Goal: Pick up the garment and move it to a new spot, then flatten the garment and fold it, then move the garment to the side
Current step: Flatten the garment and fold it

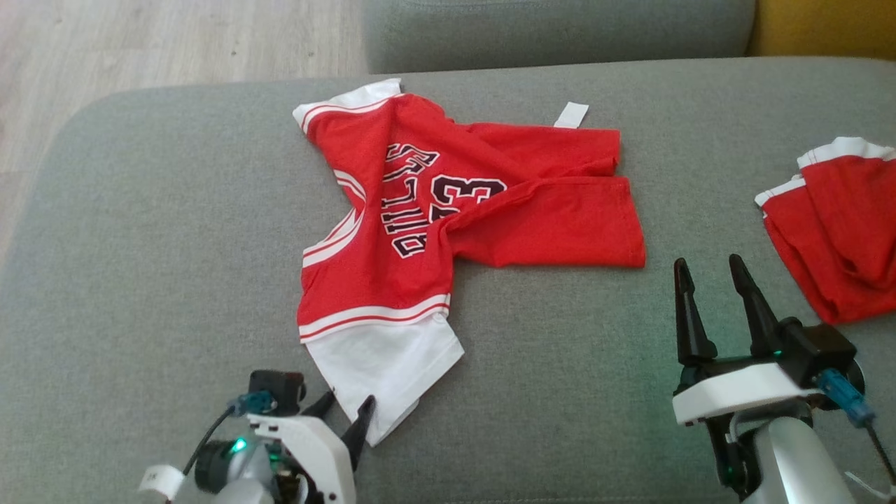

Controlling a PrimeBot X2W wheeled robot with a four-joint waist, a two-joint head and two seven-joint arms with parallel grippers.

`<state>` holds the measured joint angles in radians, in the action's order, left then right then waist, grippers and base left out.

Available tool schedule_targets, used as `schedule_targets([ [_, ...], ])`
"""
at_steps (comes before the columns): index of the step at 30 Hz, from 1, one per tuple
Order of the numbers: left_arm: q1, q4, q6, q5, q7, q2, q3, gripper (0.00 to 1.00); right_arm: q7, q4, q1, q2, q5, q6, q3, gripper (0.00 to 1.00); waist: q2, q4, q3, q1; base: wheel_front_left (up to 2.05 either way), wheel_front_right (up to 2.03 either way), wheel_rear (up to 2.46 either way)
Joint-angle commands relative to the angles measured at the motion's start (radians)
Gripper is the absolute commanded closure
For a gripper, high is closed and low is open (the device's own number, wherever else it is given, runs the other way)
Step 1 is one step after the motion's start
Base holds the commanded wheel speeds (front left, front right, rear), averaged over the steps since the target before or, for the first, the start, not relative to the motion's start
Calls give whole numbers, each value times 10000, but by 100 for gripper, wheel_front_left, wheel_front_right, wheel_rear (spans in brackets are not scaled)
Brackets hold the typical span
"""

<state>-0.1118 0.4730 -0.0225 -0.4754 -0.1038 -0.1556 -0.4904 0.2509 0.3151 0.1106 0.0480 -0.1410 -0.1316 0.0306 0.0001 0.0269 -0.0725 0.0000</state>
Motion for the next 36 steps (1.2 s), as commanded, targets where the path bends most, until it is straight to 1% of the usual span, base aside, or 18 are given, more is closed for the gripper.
schedule_targets([
  [1, -349, -243, -224, -123, 61, -1, 94, 63, 109, -342, 325, 22, -12, 9, 224, 0, -1, -3, -51, 0, 0, 0, 0],
  [2, -379, -327, -351, -176, 176, 33, 64, 100, 109, -337, 329, 22, -5, 9, 216, 0, -1, 2, -67, 0, 0, 0, 0],
  [5, -447, -544, -641, -310, 511, 86, -54, 100, 109, -279, 333, 22, 21, 9, 187, 0, -1, 40, -92, 0, 0, 0, 0],
  [8, -543, -639, -666, -341, 938, 68, 48, 100, 109, -138, 439, 22, 122, 9, 237, 0, -1, 84, -116, 0, 0, 0, 0],
  [10, -650, -689, -511, -292, 1329, 39, 230, 100, 108, -3, 604, 22, 172, 9, 284, 0, -1, 129, -164, 0, 0, 0, 0],
  [11, -793, -723, -311, -166, 1715, -15, 386, 100, 44, 177, 884, 22, 209, 9, 282, 0, -1, 197, -236, 0, 0, 0, 0],
  [12, -860, -738, -225, -114, 1887, -36, 455, 100, -68, 304, 1067, 22, 283, 9, 263, 0, -1, 227, -274, 0, 0, 0, 0],
  [16, -1218, -839, -64, 110, 2425, -89, 558, 100, -757, 1008, 2063, 47, 399, 9, 41, 0, -1, 412, -530, 0, 0, 0, 0],
  [19, -1413, -866, -65, 211, 2540, -72, 504, 100, -1155, 1454, 2673, 153, 324, 9, -107, 0, -1, 555, -709, 0, 0, 0, 0],
  [24, -1824, -829, -158, 383, 2611, 72, 245, 100, -2189, 2910, 4131, 483, -181, 9, -556, 0, -1, 920, -1139, 0, 0, 0, 0],
  [28, -2062, -707, -269, 428, 2633, 199, 48, 100, -2767, 4104, 5045, 731, -625, 9, -654, 0, -1, 1121, -1431, 0, 0, 0, 0],
  [32, -2226, -567, -348, 448, 2702, 287, -99, 100, -3003, 5048, 5645, 885, -992, 9, -481, 0, -1, 1253, -1630, 0, 0, 0, 0],
  [36, -2357, -423, -401, 458, 2756, 323, -199, 100, -2906, 5736, 6013, 1013, -1243, 9, -270, 0, -1, 1324, -1733, 0, 0, 0, 0],
])
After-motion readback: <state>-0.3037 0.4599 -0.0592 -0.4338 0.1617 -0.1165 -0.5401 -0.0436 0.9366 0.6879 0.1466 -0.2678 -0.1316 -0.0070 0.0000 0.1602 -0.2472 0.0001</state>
